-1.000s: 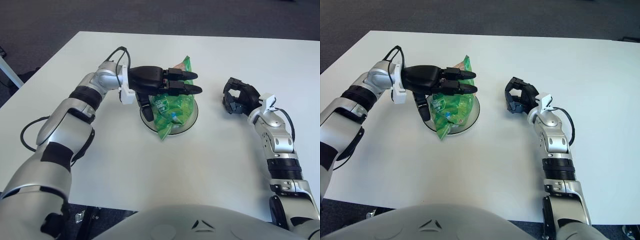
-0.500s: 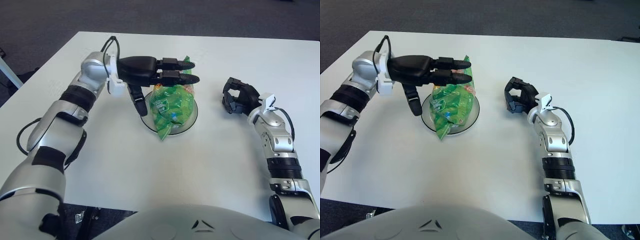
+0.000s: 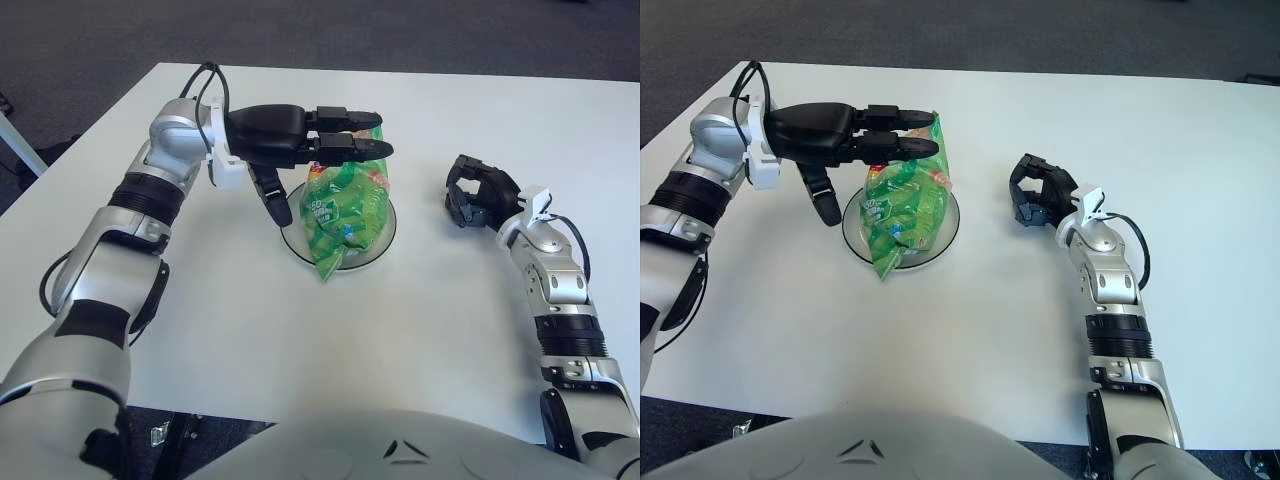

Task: Put the snack into the plate.

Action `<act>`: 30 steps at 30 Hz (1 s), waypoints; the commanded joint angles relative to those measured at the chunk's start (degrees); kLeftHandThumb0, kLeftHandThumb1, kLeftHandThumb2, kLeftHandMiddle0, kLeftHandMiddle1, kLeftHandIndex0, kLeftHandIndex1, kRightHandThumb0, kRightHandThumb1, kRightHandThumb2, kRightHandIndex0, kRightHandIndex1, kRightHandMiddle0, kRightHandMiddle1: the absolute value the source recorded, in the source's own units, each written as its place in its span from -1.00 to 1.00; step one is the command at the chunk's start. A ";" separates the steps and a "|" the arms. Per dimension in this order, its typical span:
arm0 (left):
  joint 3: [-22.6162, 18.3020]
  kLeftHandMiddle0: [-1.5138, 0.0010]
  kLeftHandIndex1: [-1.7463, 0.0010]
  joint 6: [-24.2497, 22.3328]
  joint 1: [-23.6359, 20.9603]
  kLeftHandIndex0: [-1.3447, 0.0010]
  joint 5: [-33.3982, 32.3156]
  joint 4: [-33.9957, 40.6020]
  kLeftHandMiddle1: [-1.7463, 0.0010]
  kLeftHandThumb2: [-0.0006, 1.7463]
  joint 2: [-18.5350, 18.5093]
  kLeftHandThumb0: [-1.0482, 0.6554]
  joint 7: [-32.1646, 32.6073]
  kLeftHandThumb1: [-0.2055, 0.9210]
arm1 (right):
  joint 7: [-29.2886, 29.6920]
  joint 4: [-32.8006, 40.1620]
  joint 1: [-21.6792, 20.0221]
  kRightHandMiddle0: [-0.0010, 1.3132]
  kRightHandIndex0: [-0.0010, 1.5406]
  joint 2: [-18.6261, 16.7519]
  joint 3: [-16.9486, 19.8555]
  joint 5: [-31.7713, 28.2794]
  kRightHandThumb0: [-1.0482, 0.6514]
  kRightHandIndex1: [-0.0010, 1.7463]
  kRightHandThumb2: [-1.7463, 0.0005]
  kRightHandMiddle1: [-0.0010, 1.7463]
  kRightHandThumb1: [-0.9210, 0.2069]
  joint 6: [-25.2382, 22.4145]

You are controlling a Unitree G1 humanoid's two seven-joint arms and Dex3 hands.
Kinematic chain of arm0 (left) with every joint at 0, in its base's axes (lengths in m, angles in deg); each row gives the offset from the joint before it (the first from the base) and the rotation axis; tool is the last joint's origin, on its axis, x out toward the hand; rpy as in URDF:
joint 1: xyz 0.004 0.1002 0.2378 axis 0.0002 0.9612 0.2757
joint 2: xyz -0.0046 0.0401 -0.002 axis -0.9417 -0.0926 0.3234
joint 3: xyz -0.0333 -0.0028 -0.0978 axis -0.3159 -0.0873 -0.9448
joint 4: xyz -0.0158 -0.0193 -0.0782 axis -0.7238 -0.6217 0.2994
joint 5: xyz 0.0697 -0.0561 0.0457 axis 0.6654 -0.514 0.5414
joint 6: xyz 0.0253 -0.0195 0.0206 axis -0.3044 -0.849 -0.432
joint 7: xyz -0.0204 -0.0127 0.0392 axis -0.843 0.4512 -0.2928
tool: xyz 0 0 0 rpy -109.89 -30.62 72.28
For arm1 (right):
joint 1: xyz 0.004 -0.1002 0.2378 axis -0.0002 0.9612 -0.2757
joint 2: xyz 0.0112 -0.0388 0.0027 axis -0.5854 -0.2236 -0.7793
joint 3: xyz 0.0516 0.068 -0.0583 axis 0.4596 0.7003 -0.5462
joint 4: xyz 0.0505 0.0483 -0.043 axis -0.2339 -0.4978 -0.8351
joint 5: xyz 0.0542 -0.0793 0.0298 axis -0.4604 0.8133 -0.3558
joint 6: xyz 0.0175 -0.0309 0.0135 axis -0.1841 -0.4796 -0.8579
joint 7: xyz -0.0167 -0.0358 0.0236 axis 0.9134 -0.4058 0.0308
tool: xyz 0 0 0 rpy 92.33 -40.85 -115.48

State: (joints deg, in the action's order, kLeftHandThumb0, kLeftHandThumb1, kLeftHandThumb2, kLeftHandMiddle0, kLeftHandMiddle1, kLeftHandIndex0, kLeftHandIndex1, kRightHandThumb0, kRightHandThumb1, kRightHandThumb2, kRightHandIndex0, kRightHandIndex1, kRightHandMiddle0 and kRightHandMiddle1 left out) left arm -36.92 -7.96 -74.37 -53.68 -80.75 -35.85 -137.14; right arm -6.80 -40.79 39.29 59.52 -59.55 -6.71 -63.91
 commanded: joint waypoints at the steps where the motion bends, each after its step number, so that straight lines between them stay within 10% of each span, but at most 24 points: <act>1: -1.41 1.00 1.00 -0.39 0.25 1.00 1.78 0.19 1.00 -0.65 -0.75 -1.00 1.11 1.00 | -0.18 -4.07 3.37 -0.21 0.46 0.08 -1.87 2.36 -0.29 1.00 -0.34 1.00 -0.14 -3.64; 18: -5.82 1.00 0.99 -5.54 3.94 0.99 0.72 0.27 1.00 -0.68 -0.84 -1.00 3.80 1.00 | -0.01 -5.93 2.74 -0.20 0.47 -0.16 -1.82 2.44 -0.29 1.00 -0.35 1.00 -0.13 -2.76; 25: -11.94 1.00 0.98 -10.12 12.86 0.99 -2.41 -1.31 1.00 -0.74 1.38 -0.96 10.05 0.92 | -0.89 -8.77 1.58 -0.20 0.47 0.46 -2.22 2.70 -0.29 1.00 -0.35 1.00 -0.13 -1.24; 30: -14.94 1.00 1.00 -9.96 14.53 1.00 1.33 -16.90 1.00 -0.73 6.98 -0.99 21.23 0.96 | -1.03 -11.21 0.61 -0.20 0.45 0.43 -2.01 2.36 -0.29 1.00 -0.34 1.00 -0.14 -0.87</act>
State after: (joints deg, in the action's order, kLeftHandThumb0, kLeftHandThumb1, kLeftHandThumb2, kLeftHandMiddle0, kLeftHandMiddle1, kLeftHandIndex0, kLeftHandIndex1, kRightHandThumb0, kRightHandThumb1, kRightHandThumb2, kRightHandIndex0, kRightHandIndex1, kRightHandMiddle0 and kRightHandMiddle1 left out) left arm -50.43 -16.86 -61.58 -54.42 -89.91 -31.86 -121.34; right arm -7.50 -46.32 36.38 60.21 -60.02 -6.71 -61.40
